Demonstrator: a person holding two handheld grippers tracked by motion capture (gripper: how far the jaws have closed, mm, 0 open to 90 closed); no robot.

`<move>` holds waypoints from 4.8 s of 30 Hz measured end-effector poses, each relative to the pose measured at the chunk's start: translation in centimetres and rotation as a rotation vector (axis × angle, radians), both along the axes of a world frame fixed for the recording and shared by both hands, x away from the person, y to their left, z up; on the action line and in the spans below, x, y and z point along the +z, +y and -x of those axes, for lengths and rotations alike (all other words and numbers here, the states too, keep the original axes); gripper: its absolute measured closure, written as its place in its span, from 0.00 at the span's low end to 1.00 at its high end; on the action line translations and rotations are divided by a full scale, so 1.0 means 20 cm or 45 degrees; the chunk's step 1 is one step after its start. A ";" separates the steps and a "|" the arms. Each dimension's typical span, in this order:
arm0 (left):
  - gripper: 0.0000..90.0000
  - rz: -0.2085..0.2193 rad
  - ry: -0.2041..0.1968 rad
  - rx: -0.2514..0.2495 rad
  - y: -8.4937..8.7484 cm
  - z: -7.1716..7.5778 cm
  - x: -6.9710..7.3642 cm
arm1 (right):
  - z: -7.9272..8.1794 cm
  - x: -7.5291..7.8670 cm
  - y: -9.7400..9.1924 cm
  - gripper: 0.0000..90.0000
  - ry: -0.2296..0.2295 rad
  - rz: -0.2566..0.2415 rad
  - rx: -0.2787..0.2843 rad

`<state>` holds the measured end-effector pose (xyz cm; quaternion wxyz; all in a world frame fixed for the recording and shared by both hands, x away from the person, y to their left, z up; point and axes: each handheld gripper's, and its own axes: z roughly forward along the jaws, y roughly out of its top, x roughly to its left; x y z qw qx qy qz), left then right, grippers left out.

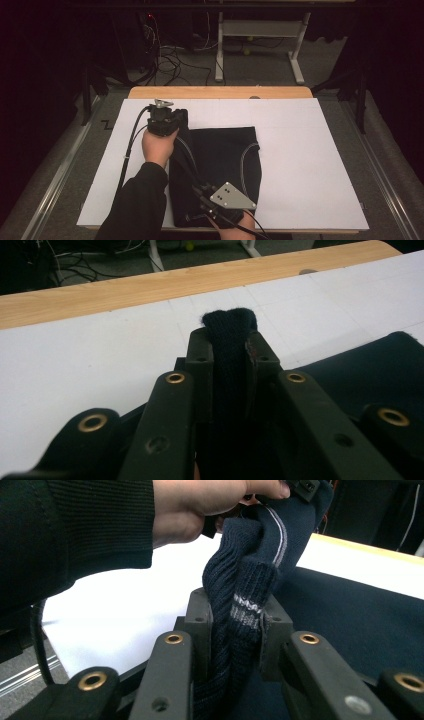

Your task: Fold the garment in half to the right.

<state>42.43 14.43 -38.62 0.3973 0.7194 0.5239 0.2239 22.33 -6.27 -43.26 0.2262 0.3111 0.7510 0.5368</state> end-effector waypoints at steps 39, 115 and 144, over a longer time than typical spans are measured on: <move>0.80 -0.019 0.039 -0.189 -0.60 -0.07 -0.12 | 0.08 -0.14 -0.49 0.78 0.109 0.093 -0.166; 0.00 0.132 -0.165 -0.301 0.40 0.71 -0.40 | -0.20 -0.10 -0.61 0.61 0.115 0.057 -0.341; 0.00 0.163 -0.132 -0.300 0.46 0.70 -0.45 | -0.57 -0.20 -0.79 0.71 0.239 0.150 -0.535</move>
